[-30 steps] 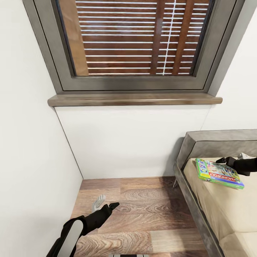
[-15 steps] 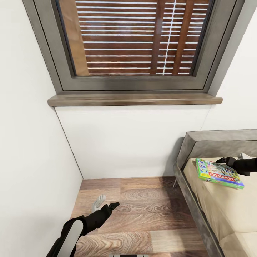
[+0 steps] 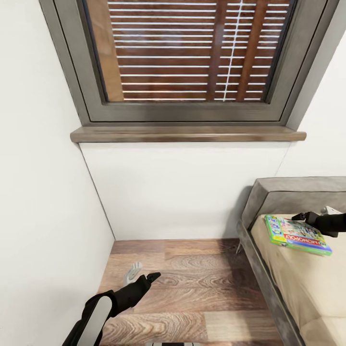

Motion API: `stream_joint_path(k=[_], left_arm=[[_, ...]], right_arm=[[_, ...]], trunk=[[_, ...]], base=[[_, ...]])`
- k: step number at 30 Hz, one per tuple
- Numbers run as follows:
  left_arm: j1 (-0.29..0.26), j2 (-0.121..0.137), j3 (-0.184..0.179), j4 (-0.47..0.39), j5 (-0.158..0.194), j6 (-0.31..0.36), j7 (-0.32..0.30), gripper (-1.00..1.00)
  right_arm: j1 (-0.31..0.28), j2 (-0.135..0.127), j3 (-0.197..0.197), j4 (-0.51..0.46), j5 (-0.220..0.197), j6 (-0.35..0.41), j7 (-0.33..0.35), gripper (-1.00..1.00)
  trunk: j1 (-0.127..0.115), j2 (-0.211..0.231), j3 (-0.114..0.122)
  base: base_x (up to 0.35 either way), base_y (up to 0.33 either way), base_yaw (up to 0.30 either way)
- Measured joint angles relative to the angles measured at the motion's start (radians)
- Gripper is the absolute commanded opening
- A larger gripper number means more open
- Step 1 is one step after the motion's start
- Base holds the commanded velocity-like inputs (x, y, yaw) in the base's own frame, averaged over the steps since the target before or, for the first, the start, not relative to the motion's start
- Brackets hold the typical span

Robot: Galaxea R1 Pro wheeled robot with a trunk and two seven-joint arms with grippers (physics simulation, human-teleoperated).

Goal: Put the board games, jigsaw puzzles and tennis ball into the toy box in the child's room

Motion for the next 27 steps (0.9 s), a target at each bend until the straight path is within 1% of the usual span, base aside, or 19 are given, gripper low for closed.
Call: stream_joint_path(k=[4,9,27], left_arm=[[0.000,0.000,0.000,0.000,0.000,0.000,0.000,1.00],[0.000,0.000,0.000,0.000,0.000,0.000,0.000,1.00],[0.000,0.000,0.000,0.000,0.000,0.000,0.000,1.00]], right_arm=[[0.001,0.000,0.000,-0.002,0.001,0.001,-0.001,1.00],[0.001,0.000,-0.001,-0.003,-0.010,0.004,-0.001,1.00],[0.001,0.000,-0.001,-0.002,-0.013,0.003,0.000,1.00]], trunk=[[0.000,0.000,0.000],[0.000,0.000,0.000],[0.000,0.000,0.000]], base=[[0.000,0.000,0.086],[0.000,0.000,0.037],[0.000,0.000,0.006]])
